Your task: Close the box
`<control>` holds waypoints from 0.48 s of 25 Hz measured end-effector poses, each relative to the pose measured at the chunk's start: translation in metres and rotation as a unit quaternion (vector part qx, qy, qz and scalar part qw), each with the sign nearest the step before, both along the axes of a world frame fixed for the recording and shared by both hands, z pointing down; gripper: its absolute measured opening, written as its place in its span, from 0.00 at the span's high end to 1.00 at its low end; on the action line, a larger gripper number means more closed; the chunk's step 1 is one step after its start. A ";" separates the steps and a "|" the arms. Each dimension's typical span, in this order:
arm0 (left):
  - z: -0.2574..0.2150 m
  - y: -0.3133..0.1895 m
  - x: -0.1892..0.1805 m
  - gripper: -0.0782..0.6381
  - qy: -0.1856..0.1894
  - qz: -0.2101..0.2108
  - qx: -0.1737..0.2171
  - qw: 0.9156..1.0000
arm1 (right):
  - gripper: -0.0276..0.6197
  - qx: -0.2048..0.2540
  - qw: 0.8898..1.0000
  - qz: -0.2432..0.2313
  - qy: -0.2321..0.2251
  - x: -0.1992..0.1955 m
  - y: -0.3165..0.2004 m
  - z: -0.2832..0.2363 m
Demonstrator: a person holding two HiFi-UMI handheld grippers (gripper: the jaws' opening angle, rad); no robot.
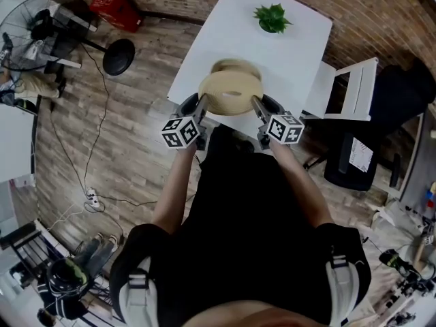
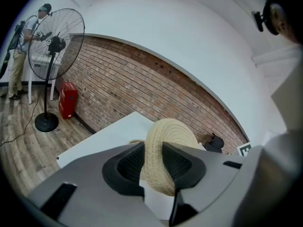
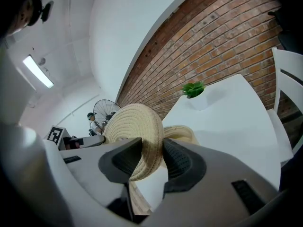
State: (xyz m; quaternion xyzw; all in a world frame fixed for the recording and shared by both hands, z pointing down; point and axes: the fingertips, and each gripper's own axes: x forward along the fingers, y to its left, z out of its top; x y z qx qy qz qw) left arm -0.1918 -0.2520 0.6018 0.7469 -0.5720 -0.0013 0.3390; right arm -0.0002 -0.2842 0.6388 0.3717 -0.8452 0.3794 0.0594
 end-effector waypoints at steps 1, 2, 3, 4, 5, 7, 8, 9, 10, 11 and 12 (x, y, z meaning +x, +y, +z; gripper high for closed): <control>0.002 -0.004 0.000 0.71 0.001 0.002 -0.001 1.000 | 0.75 -0.002 1.000 0.002 0.001 0.000 -0.003 0.001; 0.004 -0.008 0.000 0.71 0.002 0.004 -0.002 1.000 | 0.75 -0.004 1.000 0.005 0.003 0.001 -0.006 0.003; 0.005 -0.011 0.001 0.71 0.002 0.007 -0.003 1.000 | 0.75 -0.004 1.000 0.009 0.004 0.001 -0.008 0.003; 0.006 -0.015 0.001 0.71 0.003 0.011 -0.003 1.000 | 0.75 -0.004 1.000 0.013 0.006 0.002 -0.011 0.004; 0.007 -0.020 0.001 0.71 0.004 0.015 -0.003 1.000 | 0.75 -0.003 1.000 0.017 0.009 0.002 -0.014 0.004; 0.010 -0.028 0.001 0.71 0.007 0.024 -0.005 1.000 | 0.75 -0.001 1.000 0.027 0.014 0.003 -0.021 0.004; 0.013 -0.032 0.001 0.71 0.008 0.028 -0.007 1.000 | 0.75 -0.002 0.999 0.031 0.016 0.003 -0.023 0.005; 0.016 -0.035 0.002 0.71 0.009 0.032 -0.010 0.999 | 0.75 -0.004 0.999 0.036 0.018 0.004 -0.025 0.008; 0.019 -0.039 0.003 0.71 0.010 0.037 -0.013 0.999 | 0.75 -0.007 0.999 0.040 0.020 0.005 -0.027 0.010; 0.022 -0.042 0.005 0.71 0.011 0.042 -0.016 0.999 | 0.75 -0.010 0.999 0.044 0.022 0.007 -0.028 0.012; 0.024 -0.046 0.005 0.71 0.012 0.046 -0.019 0.999 | 0.75 -0.012 0.998 0.048 0.024 0.008 -0.030 0.014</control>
